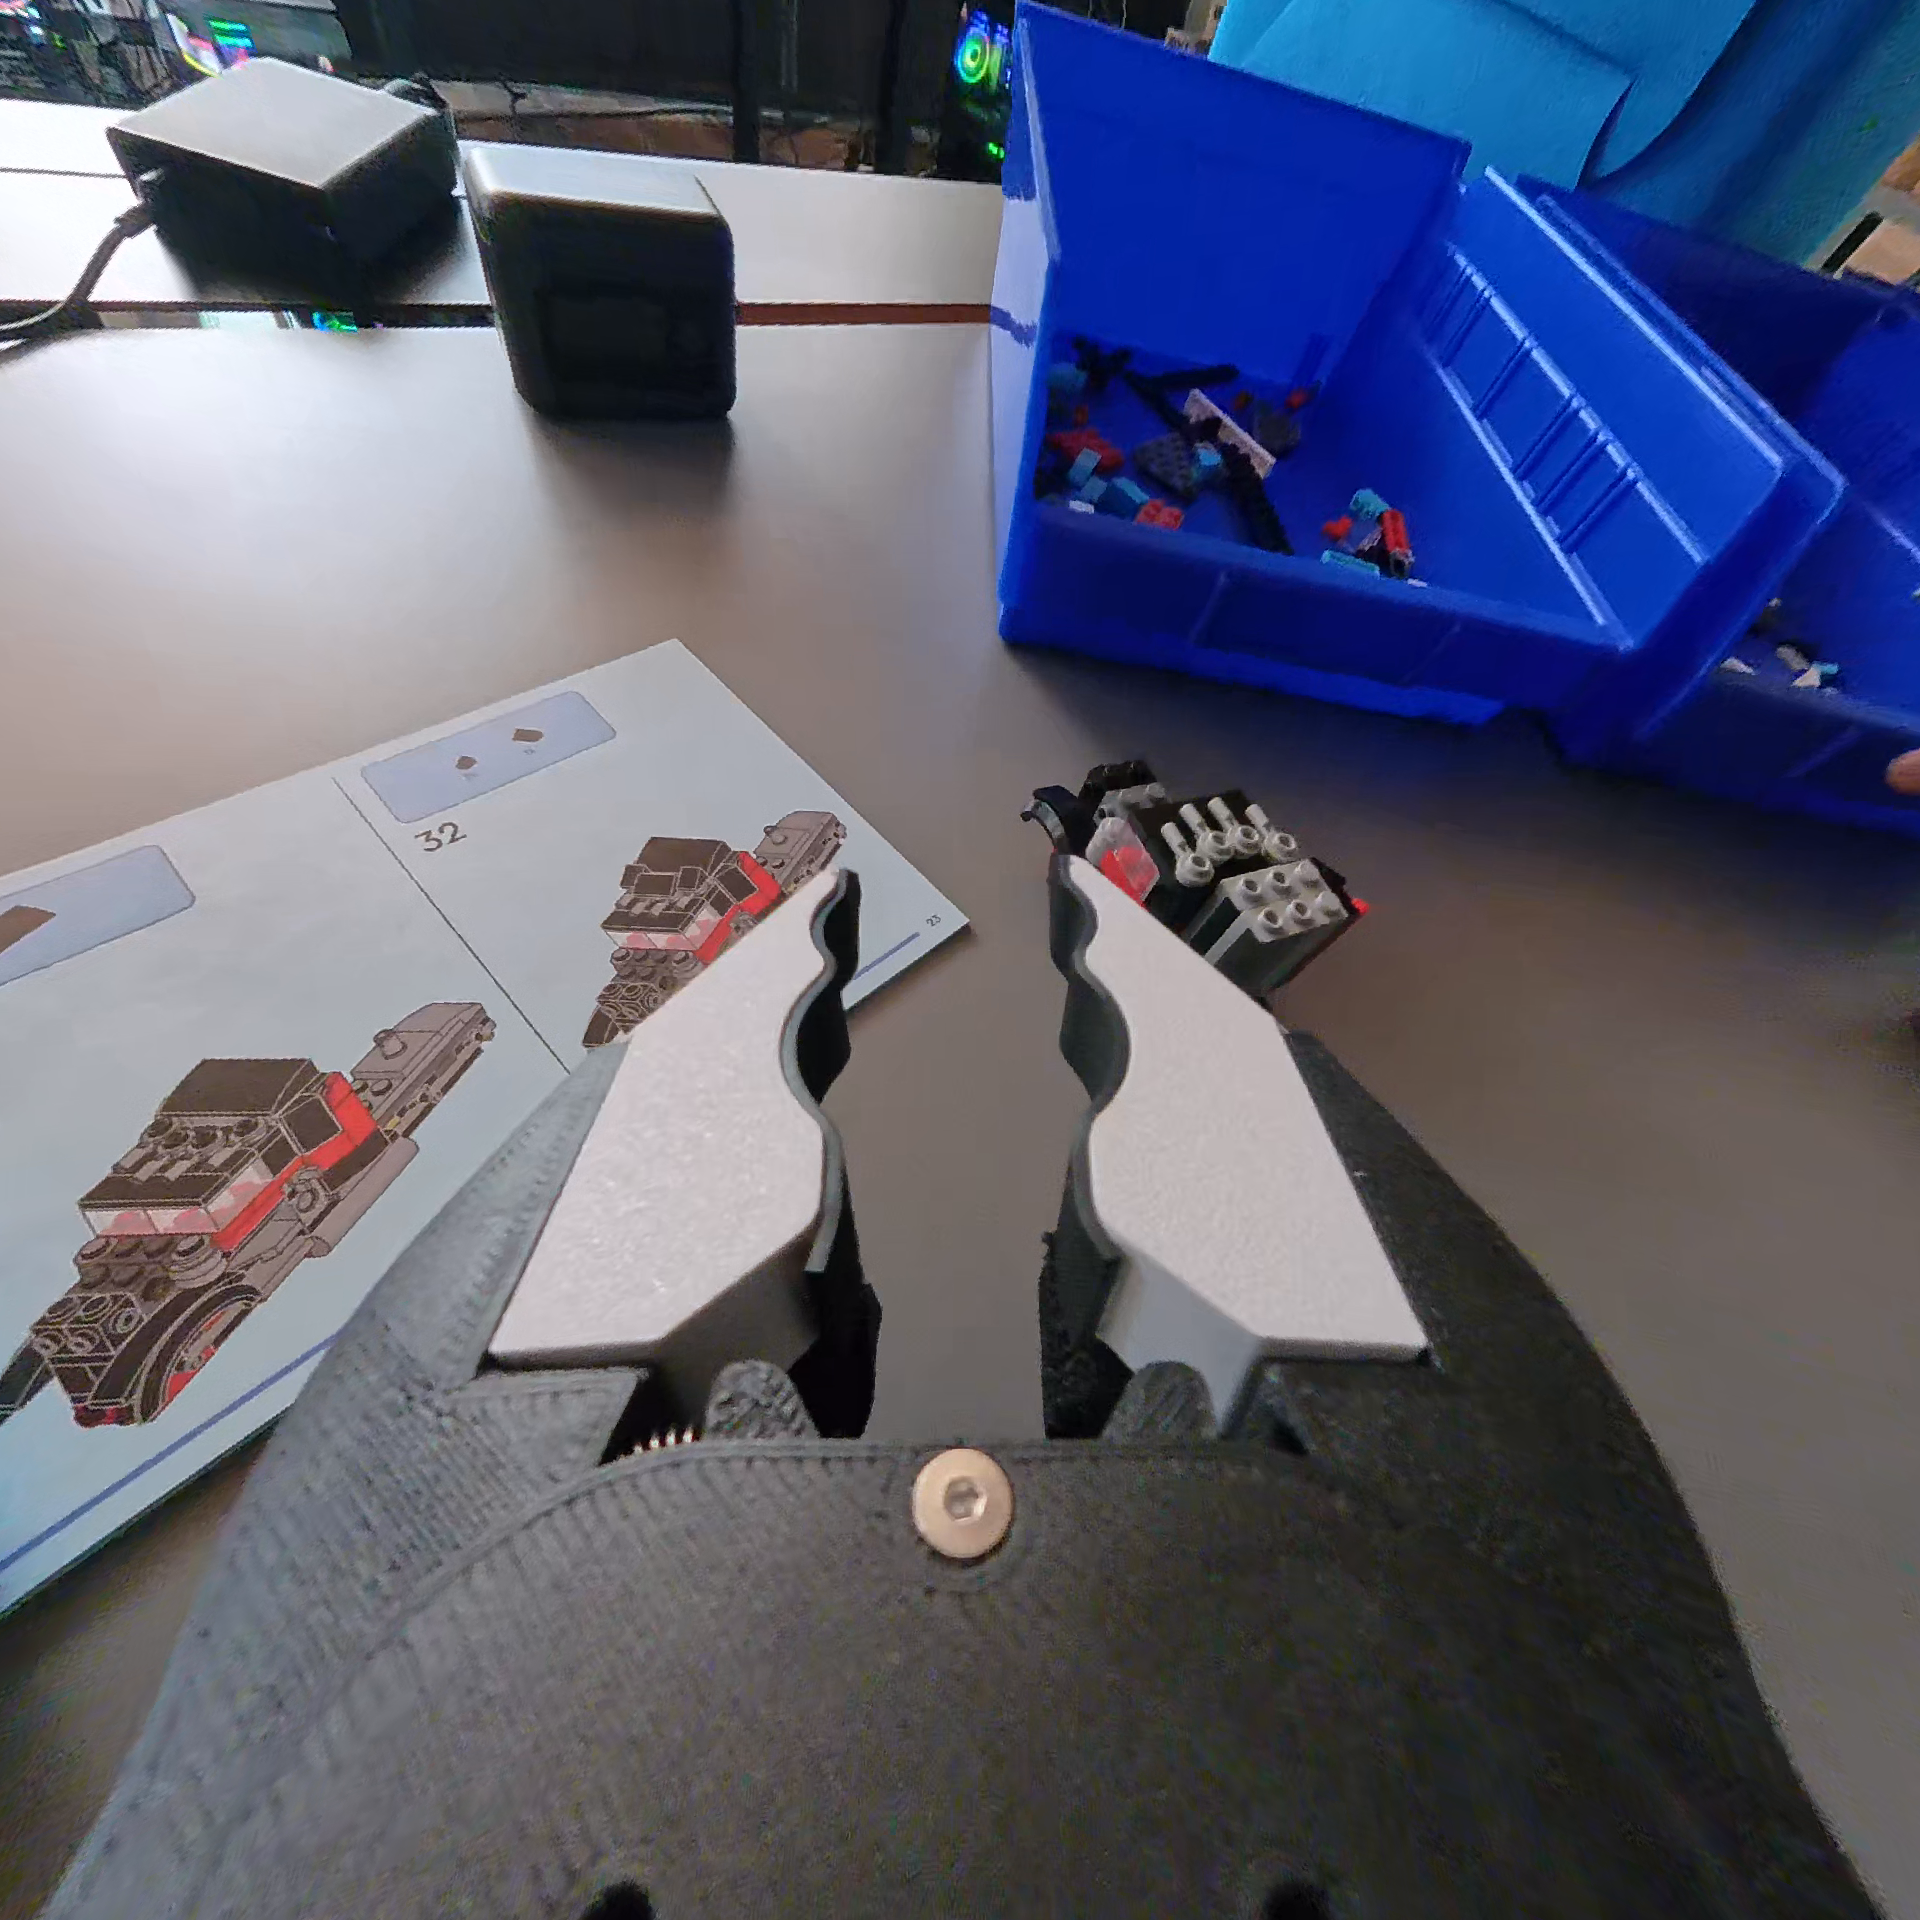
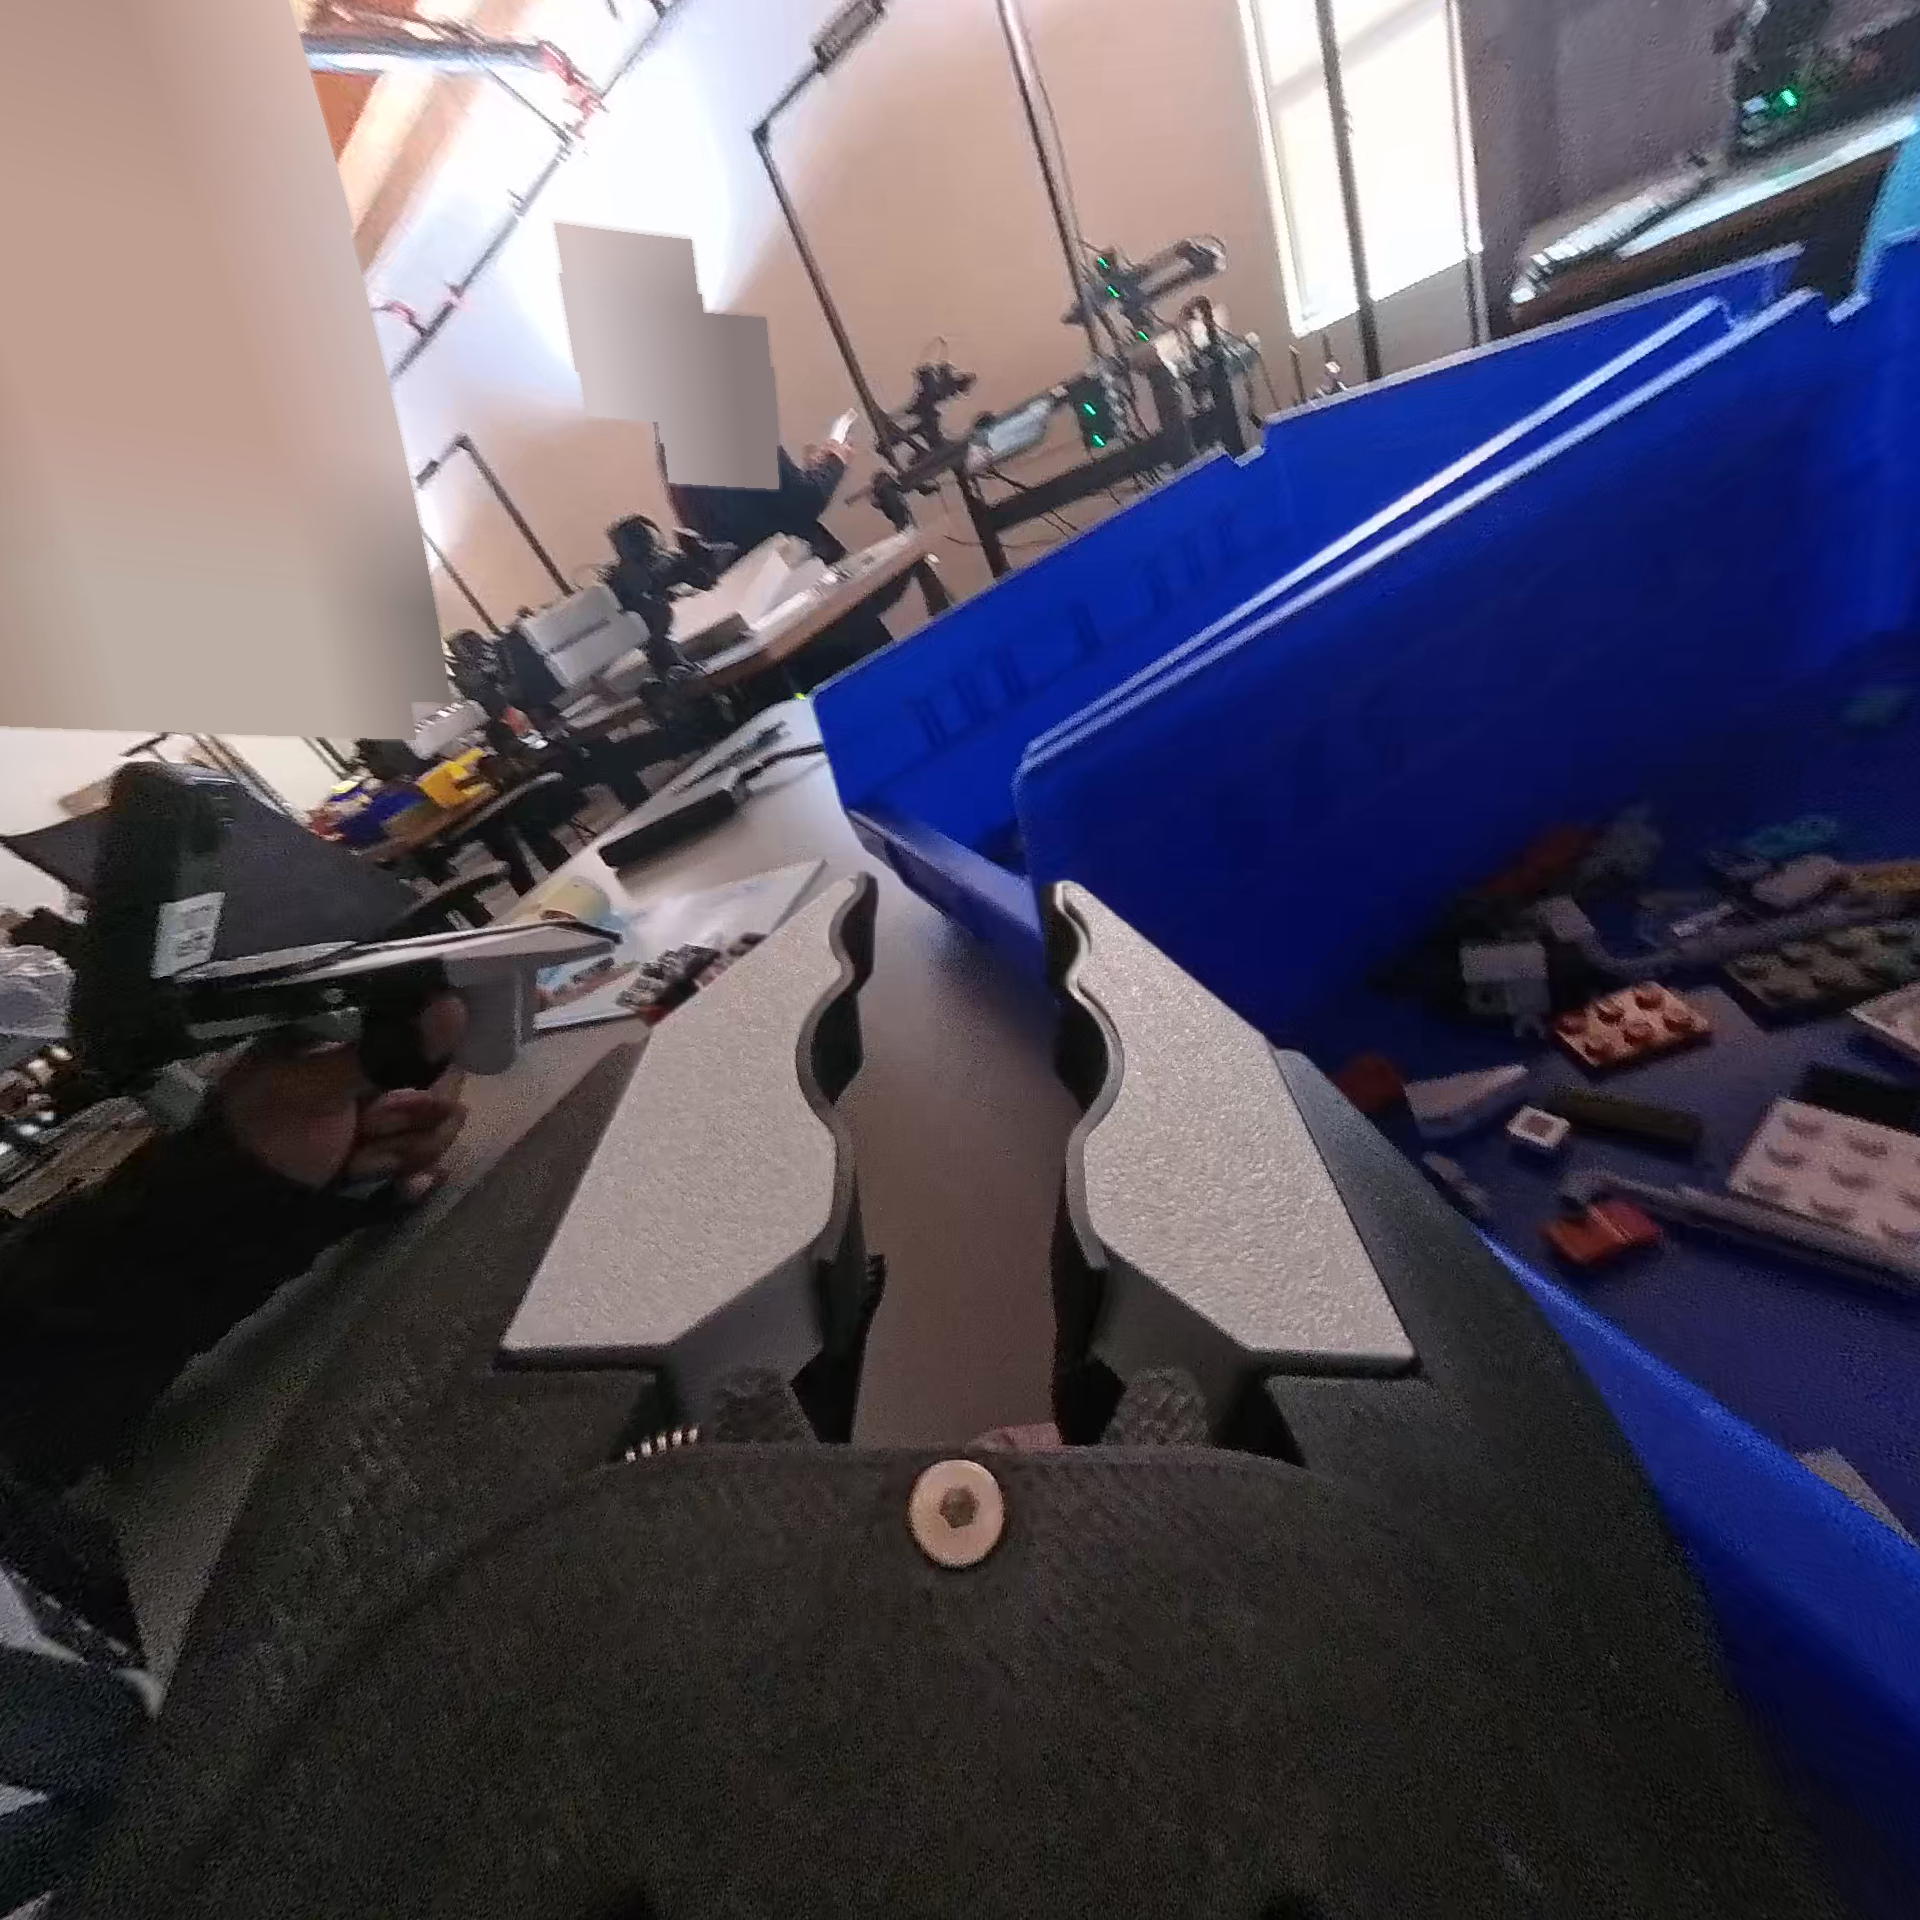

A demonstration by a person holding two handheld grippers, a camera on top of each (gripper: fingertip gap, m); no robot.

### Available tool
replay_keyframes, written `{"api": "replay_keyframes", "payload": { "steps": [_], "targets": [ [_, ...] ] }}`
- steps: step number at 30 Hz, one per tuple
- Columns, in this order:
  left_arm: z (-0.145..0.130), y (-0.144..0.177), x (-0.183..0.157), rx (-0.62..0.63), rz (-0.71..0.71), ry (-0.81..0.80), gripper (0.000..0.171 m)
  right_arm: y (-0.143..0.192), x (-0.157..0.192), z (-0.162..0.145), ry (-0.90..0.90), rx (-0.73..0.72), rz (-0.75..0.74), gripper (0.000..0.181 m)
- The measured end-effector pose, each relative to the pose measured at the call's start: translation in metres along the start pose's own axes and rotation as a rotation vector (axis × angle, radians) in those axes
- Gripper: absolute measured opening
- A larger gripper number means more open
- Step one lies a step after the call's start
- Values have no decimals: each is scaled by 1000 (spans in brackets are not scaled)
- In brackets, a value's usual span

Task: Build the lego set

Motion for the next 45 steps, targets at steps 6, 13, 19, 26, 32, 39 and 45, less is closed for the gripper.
{"api": "replay_keyframes", "payload": {
  "steps": [6,13,19,26,32,39,45],
  "targets": [
    [0,-1,-1,9,13,-19,37,0,-10,-8,-29,95,-82,29],
    [-2,-3,-3,35,23,-42,37,-1,-10,-9,-21,111,-89,27],
    [-4,-7,-5,69,36,-73,37,-3,-8,-12,-29,133,-69,25],
    [-6,-9,-6,96,56,-97,37,-4,-5,-15,-49,167,-21,25],
    [-8,-13,-6,129,93,-129,37,-1,8,-17,-55,183,110,30],
    [-8,-13,-4,131,107,-113,37,47,25,8,8,103,401,36],
    [-6,-11,0,106,87,-58,37,158,-38,97,286,318,297,33]
  ]
}}
Point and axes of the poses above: each gripper's, where its closed fingertips meet, y back along the fingers, z out of its top, x = y × z across the jaws, the point moved 5 cm from there along y, back along the fingers, and after that the axes turned 4 degrees about -y, right-handed, at the moved point
